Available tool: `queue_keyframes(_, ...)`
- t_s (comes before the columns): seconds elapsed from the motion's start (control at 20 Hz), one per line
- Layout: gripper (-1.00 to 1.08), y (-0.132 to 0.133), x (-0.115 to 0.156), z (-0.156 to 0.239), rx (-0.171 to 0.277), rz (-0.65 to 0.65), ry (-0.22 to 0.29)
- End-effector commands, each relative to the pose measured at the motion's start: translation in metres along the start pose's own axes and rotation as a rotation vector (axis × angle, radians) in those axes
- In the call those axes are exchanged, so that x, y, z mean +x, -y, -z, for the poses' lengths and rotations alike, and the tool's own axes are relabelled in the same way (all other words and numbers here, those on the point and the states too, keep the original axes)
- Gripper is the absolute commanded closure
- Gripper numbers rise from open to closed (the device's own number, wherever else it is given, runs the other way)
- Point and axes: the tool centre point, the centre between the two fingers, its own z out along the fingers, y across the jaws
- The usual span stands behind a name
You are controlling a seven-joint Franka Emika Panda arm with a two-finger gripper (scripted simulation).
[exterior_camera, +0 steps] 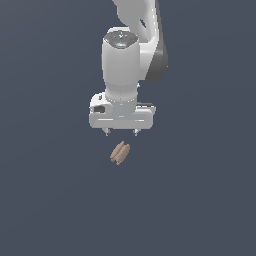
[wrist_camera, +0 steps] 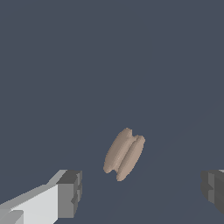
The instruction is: Pick up the object and move it to a goal position.
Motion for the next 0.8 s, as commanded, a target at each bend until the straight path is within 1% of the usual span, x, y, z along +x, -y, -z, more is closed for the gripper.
queue_keyframes(0.0,-0.92,0.000,-0.001,-0.007,0.002,-0.024,0.006)
queue_keyframes(0.35,-0.92,-0.002,-0.008,-0.038,0.010,-0.147,0.033)
queue_keyframes(0.75,-0.92,-0.005,-0.024,-0.092,0.012,-0.360,0.081)
